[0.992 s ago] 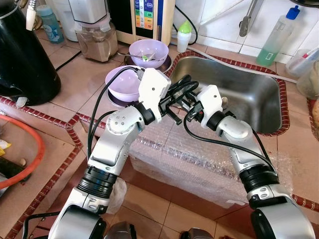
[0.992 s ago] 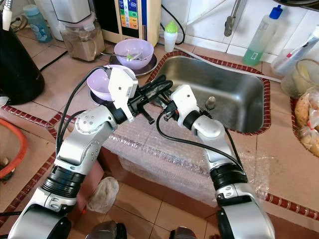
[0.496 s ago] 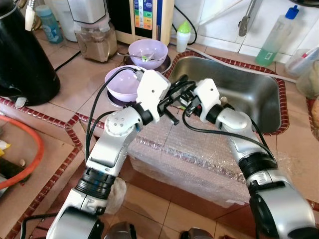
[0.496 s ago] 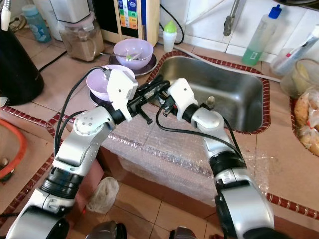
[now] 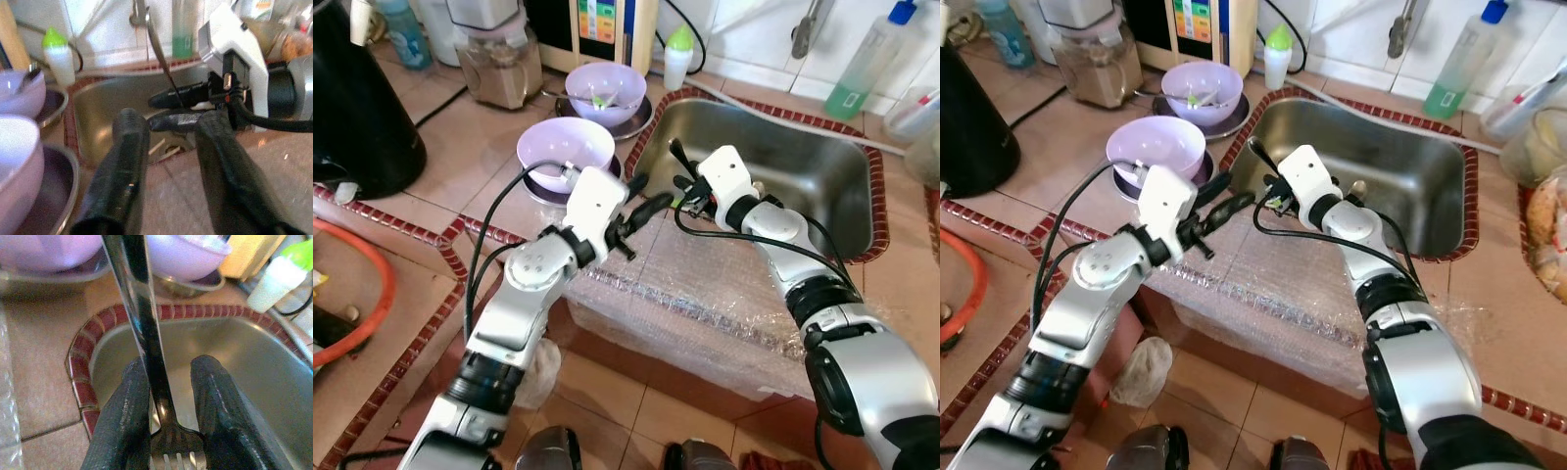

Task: Kitchen organization

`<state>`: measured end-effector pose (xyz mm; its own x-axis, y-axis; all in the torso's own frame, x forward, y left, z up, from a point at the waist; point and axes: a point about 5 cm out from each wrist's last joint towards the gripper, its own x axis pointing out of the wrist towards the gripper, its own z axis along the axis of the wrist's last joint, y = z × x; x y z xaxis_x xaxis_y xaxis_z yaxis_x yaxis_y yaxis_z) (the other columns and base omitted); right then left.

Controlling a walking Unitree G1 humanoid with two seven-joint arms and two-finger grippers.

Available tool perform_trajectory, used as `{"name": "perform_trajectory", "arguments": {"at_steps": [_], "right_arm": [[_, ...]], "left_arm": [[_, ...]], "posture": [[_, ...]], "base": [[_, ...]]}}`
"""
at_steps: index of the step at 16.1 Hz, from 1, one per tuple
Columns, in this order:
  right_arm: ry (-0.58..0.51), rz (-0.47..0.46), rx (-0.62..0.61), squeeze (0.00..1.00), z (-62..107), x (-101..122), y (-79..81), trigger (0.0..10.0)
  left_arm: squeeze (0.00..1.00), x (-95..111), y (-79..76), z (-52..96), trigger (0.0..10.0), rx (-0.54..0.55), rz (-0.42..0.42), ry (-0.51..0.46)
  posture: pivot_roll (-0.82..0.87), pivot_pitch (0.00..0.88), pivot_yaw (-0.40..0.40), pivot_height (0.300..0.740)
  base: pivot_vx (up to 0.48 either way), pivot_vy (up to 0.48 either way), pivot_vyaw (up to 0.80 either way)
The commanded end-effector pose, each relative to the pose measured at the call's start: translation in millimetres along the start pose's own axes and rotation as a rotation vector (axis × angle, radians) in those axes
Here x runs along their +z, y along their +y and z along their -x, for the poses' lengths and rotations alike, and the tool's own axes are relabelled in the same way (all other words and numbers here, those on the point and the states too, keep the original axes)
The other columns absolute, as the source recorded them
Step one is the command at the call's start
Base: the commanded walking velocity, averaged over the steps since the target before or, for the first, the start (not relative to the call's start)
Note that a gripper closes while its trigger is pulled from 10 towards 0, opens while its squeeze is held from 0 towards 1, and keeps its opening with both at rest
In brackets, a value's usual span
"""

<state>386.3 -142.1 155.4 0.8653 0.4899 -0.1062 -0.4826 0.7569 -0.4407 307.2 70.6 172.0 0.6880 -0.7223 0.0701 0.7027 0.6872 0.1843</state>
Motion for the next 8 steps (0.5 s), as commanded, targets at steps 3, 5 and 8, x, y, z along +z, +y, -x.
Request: {"name": "perform_trajectory", "arguments": {"at_steps": [3, 5, 8], "right_arm": [[0.119, 0.072, -0.048, 0.00, 1.0, -16, 0.8, 0.0], [0.229, 0.039, -0.121, 0.16, 7.2, -33, -3.8, 10.0], [0.262, -0.018, -0.196, 1.00, 12.6, -39, -12.5, 10.0]], "left_arm": [[1.00, -10, -6.1, 16.9, 10.0, -0.008, 0.008, 0.067], [1.00, -15, -9.5, 23.9, 10.0, -0.016, 0.023, 0.096], [1.00, -15, -11.6, 25.2, 10.0, -0.017, 0.024, 0.108]], "posture": [[0.11, 0.184, -0.010, 0.740], [0.12, 0.179, -0.004, 0.740], [0.11, 0.171, -0.003, 0.740]], "base": [[0.000, 0.000, 0.00], [0.000, 0.000, 0.00], [0.000, 0.000, 0.00]]}}
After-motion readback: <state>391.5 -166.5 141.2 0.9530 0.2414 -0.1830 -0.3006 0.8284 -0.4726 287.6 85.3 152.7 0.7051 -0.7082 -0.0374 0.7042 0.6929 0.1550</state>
